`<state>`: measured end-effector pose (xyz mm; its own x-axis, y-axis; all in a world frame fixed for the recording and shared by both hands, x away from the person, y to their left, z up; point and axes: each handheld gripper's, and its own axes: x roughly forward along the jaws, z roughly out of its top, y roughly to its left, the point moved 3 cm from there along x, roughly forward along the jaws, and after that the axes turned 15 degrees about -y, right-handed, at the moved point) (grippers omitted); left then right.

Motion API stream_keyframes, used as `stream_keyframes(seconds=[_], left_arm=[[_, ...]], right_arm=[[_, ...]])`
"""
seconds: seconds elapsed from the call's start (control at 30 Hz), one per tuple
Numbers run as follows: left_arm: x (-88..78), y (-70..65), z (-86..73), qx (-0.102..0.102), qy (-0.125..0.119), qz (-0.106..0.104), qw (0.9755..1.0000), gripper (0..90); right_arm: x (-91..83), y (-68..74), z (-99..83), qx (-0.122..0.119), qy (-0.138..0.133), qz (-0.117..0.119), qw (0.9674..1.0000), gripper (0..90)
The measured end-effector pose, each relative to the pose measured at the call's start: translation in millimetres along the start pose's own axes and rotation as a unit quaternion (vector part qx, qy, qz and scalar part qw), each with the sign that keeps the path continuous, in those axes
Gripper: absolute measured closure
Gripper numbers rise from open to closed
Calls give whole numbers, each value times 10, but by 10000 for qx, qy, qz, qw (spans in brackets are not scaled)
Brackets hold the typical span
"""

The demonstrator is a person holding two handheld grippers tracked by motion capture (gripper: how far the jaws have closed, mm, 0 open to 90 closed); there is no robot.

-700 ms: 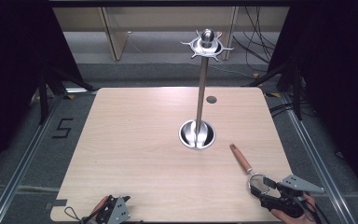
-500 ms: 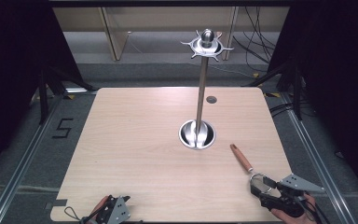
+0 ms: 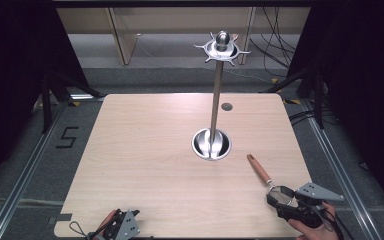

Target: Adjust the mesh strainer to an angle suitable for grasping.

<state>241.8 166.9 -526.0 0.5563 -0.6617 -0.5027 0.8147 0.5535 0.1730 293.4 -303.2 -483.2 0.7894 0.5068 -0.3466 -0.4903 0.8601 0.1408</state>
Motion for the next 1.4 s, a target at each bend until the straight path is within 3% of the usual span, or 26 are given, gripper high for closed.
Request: stream_keyframes(seconds=[0.2, 0.3, 0.43, 0.47, 0.5, 0.57, 0.6, 0.63, 0.7, 0.73, 0.77, 0.83, 0.87, 0.9, 0.93, 0.97, 1.0, 1.03, 1.1, 1.27, 1.4], left_arm=[[7, -1, -1, -79, -50, 45, 9999, 156], [5, 0, 0, -71, -45, 44, 10000, 156], [2, 1, 5, -67, -69, 35, 9999, 156], [1, -1, 5, -74, -68, 38, 9999, 156], [-6, -2, 8, -71, -68, 63, 9999, 156], [-16, 6, 10, -1, -32, 50, 10000, 156], [-16, 6, 10, -1, -32, 50, 10000, 156], [-16, 9, 6, -4, -30, 46, 10000, 156], [-7, 3, 6, -71, -71, 51, 9999, 156], [-4, 2, 6, -76, -77, 61, 9999, 156], [-4, 0, 5, -80, -74, 56, 9999, 156], [-5, 7, 1, -6, -5, 21, 10000, 156], [-5, 6, 3, -3, -4, 20, 10000, 156], [-5, 5, 2, -7, -12, 20, 10000, 156], [-5, 5, 2, -7, -12, 20, 10000, 156], [-4, 6, -1, -12, -4, 17, 10000, 156], [3, -3, 1, -88, -71, 28, 9999, 156], [2, 2, 3, -70, -76, 37, 9999, 156], [1, 0, 3, -78, -77, 26, 9999, 156], [1, -2, 2, -77, -71, 25, 9999, 156], [-14, 6, 6, -6, -20, 42, 10000, 156]], right_arm=[[112, 26, 75, 70, 162, -72, 9998, 357], [241, -55, 190, -214, 222, -18, 9995, 357], [363, -77, 286, -103, 402, -175, 9990, 357], [423, -126, 321, -304, 348, -151, 9988, 354], [446, -109, 338, -133, 453, -244, 9986, 346], [577, -180, 390, -226, 739, -276, 9966, 312], [577, -180, 390, -226, 739, -276, 9966, 312], [615, -209, 415, -373, 957, -298, 9943, 295], [636, -220, 431, -395, 1020, -326, 9935, 287], [663, -236, 452, -477, 1209, -312, 9910, 288], [690, -258, 466, -619, 1214, -340, 9901, 292], [787, -274, 485, -625, 1485, -315, 9864, 298], [787, -274, 485, -625, 1485, -315, 9864, 298], [851, -263, 469, -439, 1618, -311, 9854, 322], [893, -254, 453, -359, 1551, -319, 9867, 333], [908, -267, 450, -480, 1740, -281, 9832, 341], [908, -267, 450, -480, 1740, -281, 9832, 341], [933, -265, 439, -479, 1856, -289, 9810, 354], [988, -274, 417, -602, 2116, -321, 9750, 375], [1070, -264, 406, -609, 2270, -248, 9717, 427], [1113, -293, 424, -830, 2372, -316, 9674, 462]])
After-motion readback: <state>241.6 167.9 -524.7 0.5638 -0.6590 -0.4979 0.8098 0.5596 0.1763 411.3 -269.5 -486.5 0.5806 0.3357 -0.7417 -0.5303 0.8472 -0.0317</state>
